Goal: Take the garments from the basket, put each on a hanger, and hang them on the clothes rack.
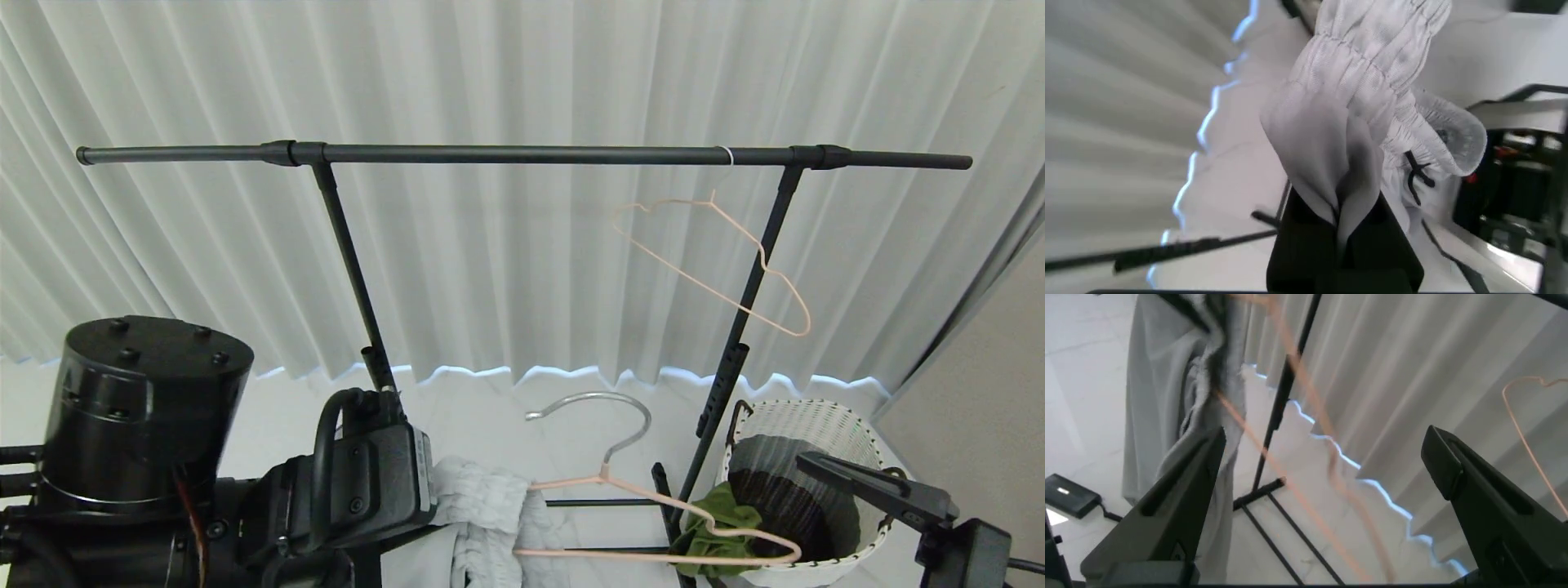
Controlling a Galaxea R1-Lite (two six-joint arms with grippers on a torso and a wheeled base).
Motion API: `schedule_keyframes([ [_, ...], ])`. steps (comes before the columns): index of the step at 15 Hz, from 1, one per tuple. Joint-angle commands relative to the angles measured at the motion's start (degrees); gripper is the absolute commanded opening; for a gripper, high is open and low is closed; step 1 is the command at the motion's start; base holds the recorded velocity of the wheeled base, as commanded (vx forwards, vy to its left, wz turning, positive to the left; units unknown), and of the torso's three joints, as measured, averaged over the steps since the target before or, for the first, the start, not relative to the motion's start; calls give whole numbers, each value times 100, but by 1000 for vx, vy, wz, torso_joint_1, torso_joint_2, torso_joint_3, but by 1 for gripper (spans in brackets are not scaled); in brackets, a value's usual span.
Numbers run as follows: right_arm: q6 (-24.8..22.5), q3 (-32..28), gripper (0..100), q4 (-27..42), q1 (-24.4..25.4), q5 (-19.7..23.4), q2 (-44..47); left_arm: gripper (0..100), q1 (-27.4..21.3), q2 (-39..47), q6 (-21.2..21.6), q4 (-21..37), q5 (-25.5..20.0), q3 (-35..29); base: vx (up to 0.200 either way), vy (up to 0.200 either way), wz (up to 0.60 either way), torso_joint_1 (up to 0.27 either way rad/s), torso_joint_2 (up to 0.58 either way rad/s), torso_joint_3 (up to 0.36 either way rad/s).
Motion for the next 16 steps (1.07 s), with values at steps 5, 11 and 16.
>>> schedule_keyframes([
  [5,552,-970,100,172,3,-10,1044,0,-23,-363,-1902,-657,1502,-8,0,0,0,0,0,0],
  [11,2187,-1893,100,1095,-208,-19,1861,0,-23,-723,-2087,-876,1573,-255,0,0,0,0,0,0],
  [16,2811,-2147,100,1165,-735,-36,2652,0,-40,-846,-2096,-955,1546,-290,0,0,0,0,0,0],
])
